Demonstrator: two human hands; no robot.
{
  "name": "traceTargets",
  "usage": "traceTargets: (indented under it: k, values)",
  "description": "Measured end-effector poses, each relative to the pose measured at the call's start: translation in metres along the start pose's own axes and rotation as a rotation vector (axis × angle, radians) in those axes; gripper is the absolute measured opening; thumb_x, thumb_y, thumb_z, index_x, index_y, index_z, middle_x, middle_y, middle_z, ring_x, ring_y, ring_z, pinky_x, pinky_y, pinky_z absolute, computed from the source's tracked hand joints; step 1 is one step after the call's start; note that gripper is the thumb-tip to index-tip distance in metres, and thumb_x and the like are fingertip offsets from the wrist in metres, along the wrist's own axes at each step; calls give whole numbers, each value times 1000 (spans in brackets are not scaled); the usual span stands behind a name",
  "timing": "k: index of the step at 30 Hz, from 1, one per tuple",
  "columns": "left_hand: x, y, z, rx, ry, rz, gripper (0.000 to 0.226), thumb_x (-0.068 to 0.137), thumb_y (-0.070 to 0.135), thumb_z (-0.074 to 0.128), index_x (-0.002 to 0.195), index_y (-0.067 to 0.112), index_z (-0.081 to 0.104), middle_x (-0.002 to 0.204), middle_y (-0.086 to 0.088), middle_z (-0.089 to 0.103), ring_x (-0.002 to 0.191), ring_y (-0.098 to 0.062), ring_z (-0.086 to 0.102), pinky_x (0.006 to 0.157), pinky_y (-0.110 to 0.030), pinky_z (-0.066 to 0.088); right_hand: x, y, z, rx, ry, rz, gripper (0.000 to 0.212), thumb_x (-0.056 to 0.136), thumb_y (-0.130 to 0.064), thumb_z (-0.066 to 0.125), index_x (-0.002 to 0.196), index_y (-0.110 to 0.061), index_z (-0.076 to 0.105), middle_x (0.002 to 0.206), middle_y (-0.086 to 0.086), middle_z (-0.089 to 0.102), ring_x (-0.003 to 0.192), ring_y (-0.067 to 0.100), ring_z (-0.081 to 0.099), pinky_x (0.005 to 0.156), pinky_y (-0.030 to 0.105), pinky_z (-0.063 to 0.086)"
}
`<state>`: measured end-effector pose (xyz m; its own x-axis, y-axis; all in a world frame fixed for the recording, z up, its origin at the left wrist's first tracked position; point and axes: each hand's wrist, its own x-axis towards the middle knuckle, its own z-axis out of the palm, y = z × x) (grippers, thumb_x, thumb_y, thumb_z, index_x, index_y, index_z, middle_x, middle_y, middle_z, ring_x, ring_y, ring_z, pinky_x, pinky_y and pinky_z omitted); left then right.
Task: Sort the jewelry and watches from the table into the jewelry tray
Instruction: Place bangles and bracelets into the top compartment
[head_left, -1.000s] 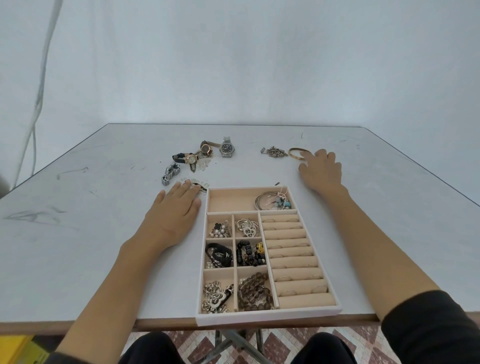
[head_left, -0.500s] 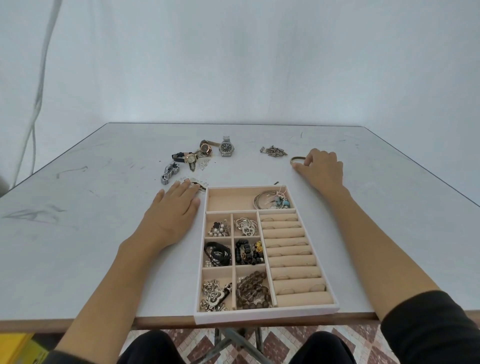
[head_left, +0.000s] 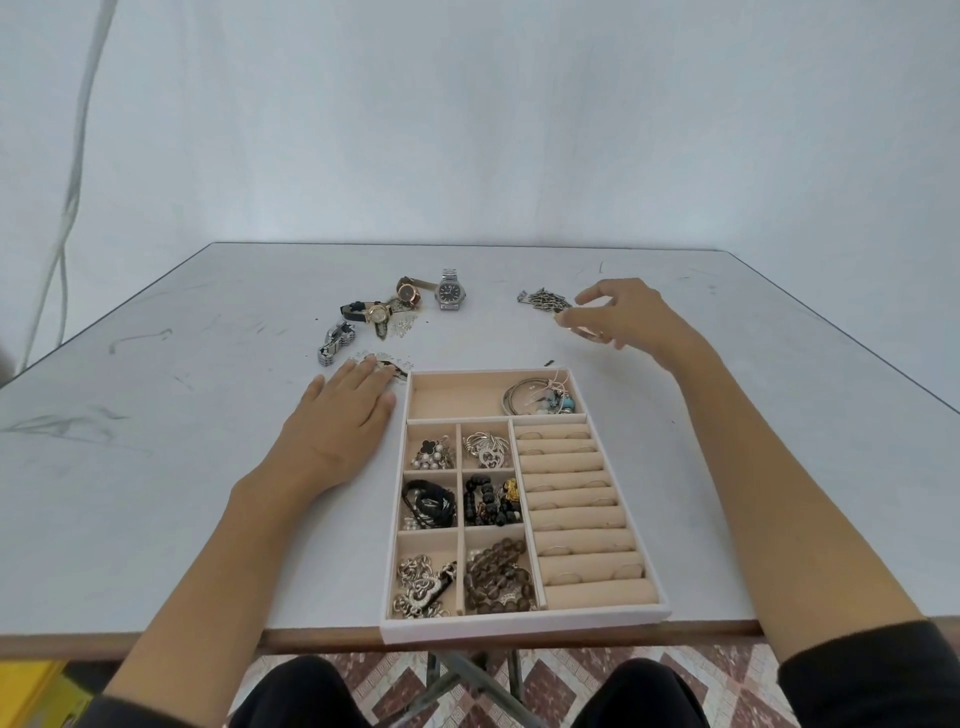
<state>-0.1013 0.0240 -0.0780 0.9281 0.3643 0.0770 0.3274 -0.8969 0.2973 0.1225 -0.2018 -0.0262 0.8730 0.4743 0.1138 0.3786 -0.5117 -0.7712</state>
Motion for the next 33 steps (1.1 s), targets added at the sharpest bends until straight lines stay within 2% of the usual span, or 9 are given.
traceTargets:
  k: [2,5,10,14,17,20,28,33]
  values:
    - [0,0,0,0,0,0,48,104,31,20,151,23,21,160,3,10,148,-14,4,119,-35,0,-7,-13,1,-41,-117,-20,39,69,-51,77,95,-23,68,84,4,65,72,19,59,64,28,45]
    - [1,0,0,-1,-1,-2,48,104,31,20,151,23,21,160,4,10,148,-13,3,119,-34,0,-18,-33,7,-132,-270,-78,37,72,-50,76,93,-20,72,74,3,64,69,16,56,62,28,44]
    - [0,-1,1,-13,4,4,48,104,32,20,151,23,21,160,4,11,148,-13,3,119,-34,-1,-35,-56,8,-233,-406,-153,35,74,-48,75,93,-19,69,76,4,63,60,11,53,59,27,41]
    - [0,-2,1,-11,5,5,48,104,32,21,151,23,21,160,4,11,148,-12,3,119,-35,0,-42,-65,10,-301,-454,-195,36,73,-46,77,96,-19,68,91,12,68,65,15,58,57,27,41]
    - [1,-1,1,-8,4,3,48,104,32,21,151,23,21,160,4,11,148,-12,3,119,-35,0,-44,-66,11,-392,-474,-214,37,72,-50,76,95,-23,67,97,7,68,77,17,67,71,28,47]
    - [2,-2,2,-10,10,3,48,104,32,21,151,23,22,160,3,12,148,-13,4,119,-35,0,-47,-67,10,-447,-490,-202,38,70,-52,76,96,-26,67,100,1,66,85,13,63,76,27,45]
    - [1,-3,2,-6,4,11,49,104,33,20,151,22,20,160,3,11,148,-13,4,119,-35,0,-49,-71,10,-524,-505,-229,38,69,-41,81,101,-27,66,105,-3,63,81,5,55,65,22,41]
    - [2,-4,2,12,2,7,49,104,33,20,152,23,19,161,3,10,148,-12,3,119,-35,0,-48,-70,10,-534,-520,-215,43,67,-42,82,103,-28,64,105,-4,61,83,5,56,64,22,39]
